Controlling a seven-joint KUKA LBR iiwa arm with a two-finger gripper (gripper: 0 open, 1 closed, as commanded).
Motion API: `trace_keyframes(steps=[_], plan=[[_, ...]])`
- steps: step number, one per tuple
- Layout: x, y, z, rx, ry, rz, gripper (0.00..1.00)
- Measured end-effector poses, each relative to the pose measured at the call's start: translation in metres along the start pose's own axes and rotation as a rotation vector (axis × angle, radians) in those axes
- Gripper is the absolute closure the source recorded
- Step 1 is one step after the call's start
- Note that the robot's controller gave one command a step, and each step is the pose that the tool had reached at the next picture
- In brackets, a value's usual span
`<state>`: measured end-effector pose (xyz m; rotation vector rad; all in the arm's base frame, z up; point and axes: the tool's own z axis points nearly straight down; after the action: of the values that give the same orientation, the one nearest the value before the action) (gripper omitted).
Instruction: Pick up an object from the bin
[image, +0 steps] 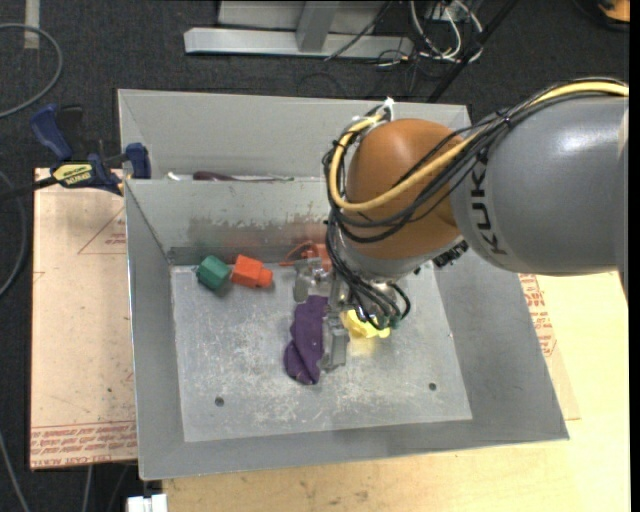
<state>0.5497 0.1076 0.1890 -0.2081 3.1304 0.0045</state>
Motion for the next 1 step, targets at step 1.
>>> trace_keyframes(steps=[1], plan=[[0.0080, -0.0291, 0.0538, 0.001, 0.000, -0.021, 0.00]])
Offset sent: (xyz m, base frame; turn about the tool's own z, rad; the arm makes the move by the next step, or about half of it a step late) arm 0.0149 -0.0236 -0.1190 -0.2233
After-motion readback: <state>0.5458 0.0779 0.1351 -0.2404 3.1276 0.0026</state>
